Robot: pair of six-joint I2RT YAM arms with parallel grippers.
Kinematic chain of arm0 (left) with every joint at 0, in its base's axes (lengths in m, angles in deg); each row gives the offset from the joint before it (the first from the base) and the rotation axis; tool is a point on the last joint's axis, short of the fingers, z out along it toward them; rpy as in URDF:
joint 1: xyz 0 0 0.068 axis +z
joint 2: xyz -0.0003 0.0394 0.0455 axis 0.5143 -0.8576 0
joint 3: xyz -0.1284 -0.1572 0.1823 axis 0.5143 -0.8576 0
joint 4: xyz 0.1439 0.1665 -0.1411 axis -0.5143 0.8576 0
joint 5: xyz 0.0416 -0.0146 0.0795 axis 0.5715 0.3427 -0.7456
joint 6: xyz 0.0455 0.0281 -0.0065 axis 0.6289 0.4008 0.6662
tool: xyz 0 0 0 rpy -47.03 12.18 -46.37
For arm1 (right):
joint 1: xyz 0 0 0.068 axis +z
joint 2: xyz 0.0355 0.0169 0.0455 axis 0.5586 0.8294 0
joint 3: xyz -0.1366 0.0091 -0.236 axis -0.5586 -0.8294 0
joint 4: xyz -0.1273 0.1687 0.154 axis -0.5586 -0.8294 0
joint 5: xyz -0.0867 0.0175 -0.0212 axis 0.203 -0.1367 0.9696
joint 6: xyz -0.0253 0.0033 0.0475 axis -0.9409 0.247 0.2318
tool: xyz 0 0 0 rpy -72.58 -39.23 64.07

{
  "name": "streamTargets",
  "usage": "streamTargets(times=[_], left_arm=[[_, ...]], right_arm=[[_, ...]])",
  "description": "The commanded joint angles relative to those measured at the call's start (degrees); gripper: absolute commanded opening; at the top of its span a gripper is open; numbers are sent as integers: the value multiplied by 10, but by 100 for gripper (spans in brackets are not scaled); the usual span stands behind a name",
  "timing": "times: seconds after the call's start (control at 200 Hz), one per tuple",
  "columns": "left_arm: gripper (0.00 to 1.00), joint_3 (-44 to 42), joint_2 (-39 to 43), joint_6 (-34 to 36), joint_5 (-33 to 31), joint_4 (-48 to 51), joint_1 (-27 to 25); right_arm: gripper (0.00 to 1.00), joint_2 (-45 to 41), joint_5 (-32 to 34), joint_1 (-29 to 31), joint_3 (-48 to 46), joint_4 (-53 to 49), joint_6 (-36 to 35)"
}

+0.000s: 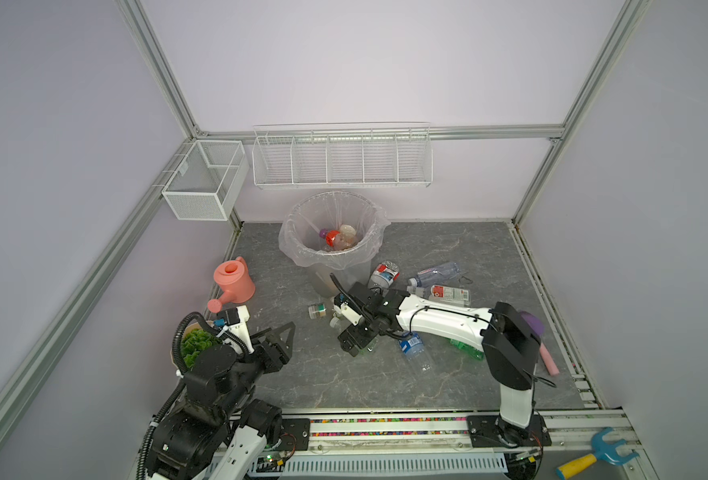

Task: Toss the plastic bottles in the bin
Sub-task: 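Reach the right gripper to the green-label clear bottle and grasp it, then lift the green-label bottle with the right gripper over the bin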

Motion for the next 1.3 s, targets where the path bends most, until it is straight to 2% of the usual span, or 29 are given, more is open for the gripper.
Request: streamTargets(times=[0.0,0.175,0.345,0.45,0.53,0.665,0.8,1.025,1.155,1.295], left_arm=[[70,2,12,-9,9,29,2],[70,-1,16,-9,12,34,1],[70,0,18,-8,12,32,1],[70,6,14,-5,11,31,1],[70,18,10,0,8,31,2],[69,36,1,15,0,38,1],[69,45,-9,25,-3,39,1],[69,30,-22,19,20,11,2],[69,18,-26,16,29,-4,1],[69,11,-29,11,35,-12,1]], right_arm=[[100,29,41,15,24,-15,4],[98,66,80,27,52,-46,4],[87,80,81,32,50,-47,8],[69,81,89,37,42,-36,11],[51,72,97,42,37,-31,18],[35,32,112,59,45,-41,16],[34,-52,133,75,49,-54,18],[34,-266,197,97,11,1,-13],[34,-372,231,98,18,45,-63],[35,-422,271,96,60,90,-130]])
